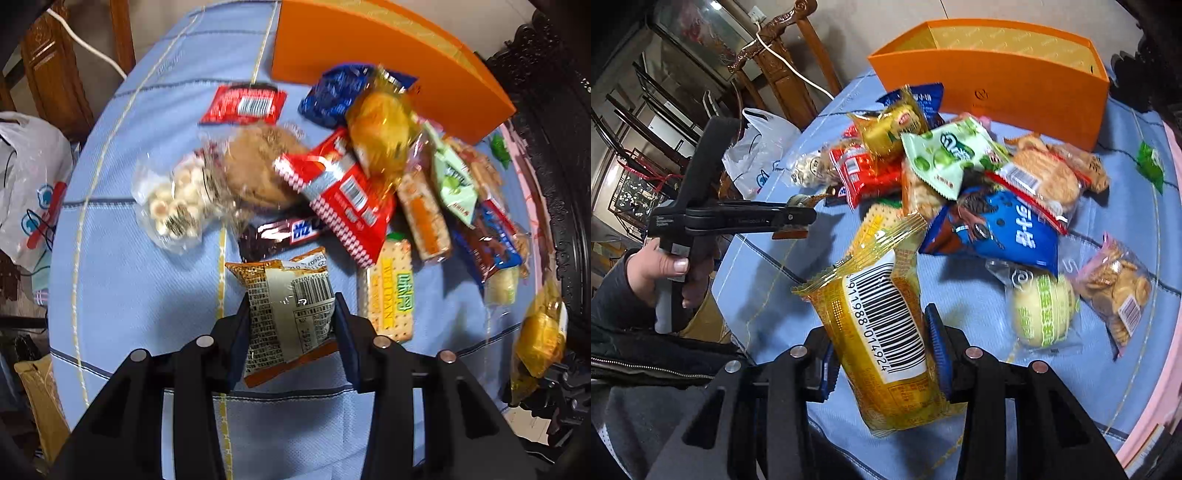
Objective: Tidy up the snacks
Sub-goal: 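Grasp the small clear snack packet with left tool while right tool grasps the yellow cake bag, then release both packets into the orange box and pull tools back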
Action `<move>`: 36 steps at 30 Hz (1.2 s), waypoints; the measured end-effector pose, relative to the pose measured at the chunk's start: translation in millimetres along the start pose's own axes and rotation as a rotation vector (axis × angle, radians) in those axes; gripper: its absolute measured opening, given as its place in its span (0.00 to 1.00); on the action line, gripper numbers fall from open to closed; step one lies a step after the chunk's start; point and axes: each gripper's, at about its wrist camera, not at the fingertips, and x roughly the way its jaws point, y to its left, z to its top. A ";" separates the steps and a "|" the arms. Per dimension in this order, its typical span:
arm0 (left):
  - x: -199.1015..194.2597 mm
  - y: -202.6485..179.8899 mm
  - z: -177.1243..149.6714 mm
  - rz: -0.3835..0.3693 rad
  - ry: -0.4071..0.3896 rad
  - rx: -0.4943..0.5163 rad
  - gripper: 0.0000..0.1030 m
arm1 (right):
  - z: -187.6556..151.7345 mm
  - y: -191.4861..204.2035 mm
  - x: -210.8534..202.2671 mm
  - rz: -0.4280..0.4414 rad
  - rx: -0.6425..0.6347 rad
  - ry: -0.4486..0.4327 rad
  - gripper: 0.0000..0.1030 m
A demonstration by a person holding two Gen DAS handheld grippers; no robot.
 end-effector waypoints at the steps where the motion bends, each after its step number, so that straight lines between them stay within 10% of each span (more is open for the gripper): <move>1: -5.2 -2.3 2.1 0.001 -0.009 0.001 0.40 | 1.9 -3.5 -9.3 -0.001 0.006 -0.008 0.40; 22: -91.7 -66.7 142.2 -0.082 -0.314 0.152 0.39 | 111.0 -49.0 -81.5 -0.121 0.093 -0.334 0.40; 36: -29.3 -112.6 288.6 -0.118 -0.311 0.199 0.40 | 237.9 -112.3 -57.0 -0.278 0.187 -0.421 0.42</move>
